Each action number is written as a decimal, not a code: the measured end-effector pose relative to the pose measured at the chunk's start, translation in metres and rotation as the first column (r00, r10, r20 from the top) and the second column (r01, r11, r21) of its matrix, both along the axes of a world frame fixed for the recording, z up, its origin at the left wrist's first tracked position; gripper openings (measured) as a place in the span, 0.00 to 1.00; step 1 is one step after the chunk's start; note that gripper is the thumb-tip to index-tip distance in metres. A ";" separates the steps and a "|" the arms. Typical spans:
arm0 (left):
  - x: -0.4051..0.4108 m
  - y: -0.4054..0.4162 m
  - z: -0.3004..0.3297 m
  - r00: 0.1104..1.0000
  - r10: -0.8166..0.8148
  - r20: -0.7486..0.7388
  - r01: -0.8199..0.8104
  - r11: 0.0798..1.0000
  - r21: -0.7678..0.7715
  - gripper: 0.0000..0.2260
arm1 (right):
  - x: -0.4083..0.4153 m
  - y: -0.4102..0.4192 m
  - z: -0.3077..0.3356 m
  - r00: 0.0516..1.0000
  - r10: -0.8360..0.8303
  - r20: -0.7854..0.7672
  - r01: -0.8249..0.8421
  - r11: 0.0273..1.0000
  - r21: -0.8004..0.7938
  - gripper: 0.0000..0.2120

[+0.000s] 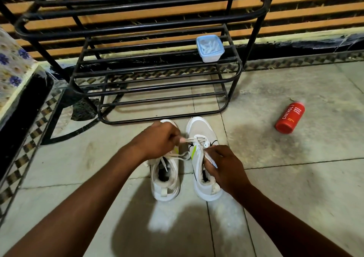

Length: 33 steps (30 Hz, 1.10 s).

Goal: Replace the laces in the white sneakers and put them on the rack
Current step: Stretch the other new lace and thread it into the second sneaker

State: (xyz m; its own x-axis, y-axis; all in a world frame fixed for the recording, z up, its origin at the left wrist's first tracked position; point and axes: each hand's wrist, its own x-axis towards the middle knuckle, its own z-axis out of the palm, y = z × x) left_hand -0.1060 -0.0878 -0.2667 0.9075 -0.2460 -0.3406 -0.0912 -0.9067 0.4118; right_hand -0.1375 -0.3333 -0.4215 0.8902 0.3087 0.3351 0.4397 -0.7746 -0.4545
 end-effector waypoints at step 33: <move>0.020 -0.032 0.057 0.909 0.224 0.352 0.029 0.807 -0.590 0.04 | 0.052 0.046 0.109 0.894 0.340 -0.292 -0.034 0.701 0.712 0.15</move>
State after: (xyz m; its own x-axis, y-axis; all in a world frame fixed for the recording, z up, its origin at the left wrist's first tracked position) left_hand -0.0860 -0.1196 -0.2096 0.9592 -0.1811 0.2173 -0.2812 -0.5274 0.8017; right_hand -0.0856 -0.2870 -0.3128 0.9350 0.3092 0.1738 0.2162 -0.1086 -0.9703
